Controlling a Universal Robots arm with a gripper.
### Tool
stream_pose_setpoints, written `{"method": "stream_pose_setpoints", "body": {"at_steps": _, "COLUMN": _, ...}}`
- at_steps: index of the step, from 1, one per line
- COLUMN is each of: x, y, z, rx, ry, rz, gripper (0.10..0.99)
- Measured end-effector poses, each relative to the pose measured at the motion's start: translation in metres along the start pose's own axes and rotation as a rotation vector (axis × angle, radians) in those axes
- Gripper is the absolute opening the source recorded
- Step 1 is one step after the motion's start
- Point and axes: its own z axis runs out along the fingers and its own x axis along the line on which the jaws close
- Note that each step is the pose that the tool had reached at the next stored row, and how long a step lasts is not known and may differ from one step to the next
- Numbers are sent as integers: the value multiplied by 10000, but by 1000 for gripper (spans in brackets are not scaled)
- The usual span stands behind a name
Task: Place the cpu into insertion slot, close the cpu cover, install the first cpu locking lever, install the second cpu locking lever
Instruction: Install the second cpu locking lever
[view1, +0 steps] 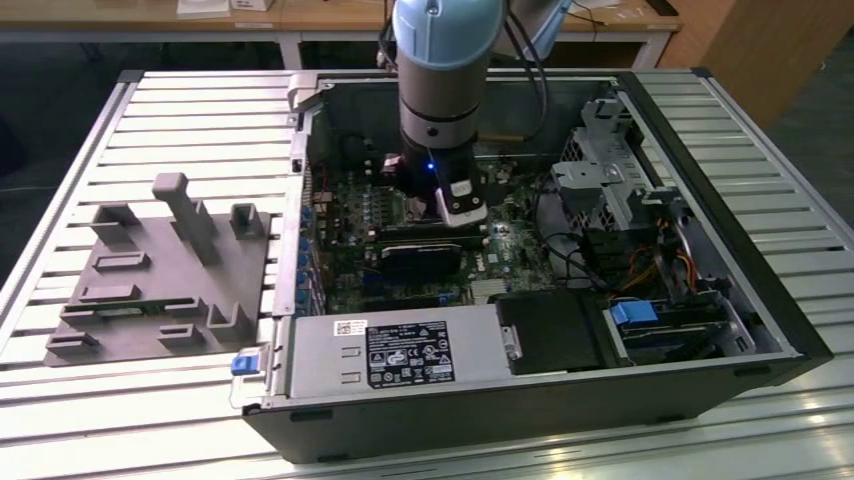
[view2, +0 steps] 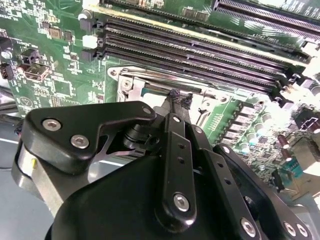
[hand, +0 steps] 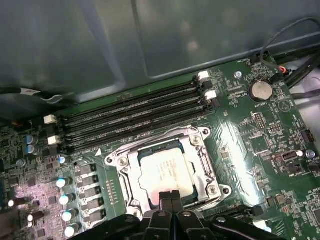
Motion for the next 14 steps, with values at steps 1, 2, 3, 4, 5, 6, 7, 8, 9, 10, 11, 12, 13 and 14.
{"method": "stream_pose_setpoints", "body": {"at_steps": 1, "x": 1, "y": 15, "z": 3, "rx": 59, "ry": -19, "rz": -4, "gripper": 102}}
{"method": "stream_pose_setpoints", "body": {"at_steps": 2, "x": 4, "y": 31, "z": 7, "rx": 102, "ry": -33, "rz": -7, "gripper": 102}}
{"method": "stream_pose_setpoints", "body": {"at_steps": 3, "x": 6, "y": 49, "z": 11, "rx": 128, "ry": -40, "rz": -8, "gripper": 102}}
{"method": "stream_pose_setpoints", "body": {"at_steps": 4, "x": 11, "y": 70, "z": 16, "rx": 141, "ry": -43, "rz": -9, "gripper": 102}}
{"method": "stream_pose_setpoints", "body": {"at_steps": 5, "x": 15, "y": 92, "z": 22, "rx": 148, "ry": -47, "rz": -9, "gripper": 102}}
{"method": "stream_pose_setpoints", "body": {"at_steps": 6, "x": 20, "y": 114, "z": 28, "rx": 153, "ry": -50, "rz": -9, "gripper": 102}}
{"method": "stream_pose_setpoints", "body": {"at_steps": 7, "x": 25, "y": 135, "z": 33, "rx": 162, "ry": -52, "rz": -9, "gripper": 102}}
{"method": "stream_pose_setpoints", "body": {"at_steps": 8, "x": 29, "y": 156, "z": 37, "rx": 171, "ry": -54, "rz": -10, "gripper": 102}}
{"method": "stream_pose_setpoints", "body": {"at_steps": 9, "x": 32, "y": 176, "z": 42, "rx": 183, "ry": -57, "rz": -11, "gripper": 102}}
{"method": "stream_pose_setpoints", "body": {"at_steps": 10, "x": 35, "y": 196, "z": 47, "rx": 196, "ry": -61, "rz": -12, "gripper": 102}}
{"method": "stream_pose_setpoints", "body": {"at_steps": 11, "x": 37, "y": 210, "z": 50, "rx": 211, "ry": -67, "rz": -13, "gripper": 102}}
{"method": "stream_pose_setpoints", "body": {"at_steps": 12, "x": 37, "y": 218, "z": 46, "rx": 232, "ry": -75, "rz": -14, "gripper": 102}}
{"method": "stream_pose_setpoints", "body": {"at_steps": 13, "x": 38, "y": 223, "z": 34, "rx": 253, "ry": -79, "rz": -16, "gripper": 102}}
{"method": "stream_pose_setpoints", "body": {"at_steps": 14, "x": 39, "y": 230, "z": 18, "rx": 261, "ry": -81, "rz": -17, "gripper": 102}}
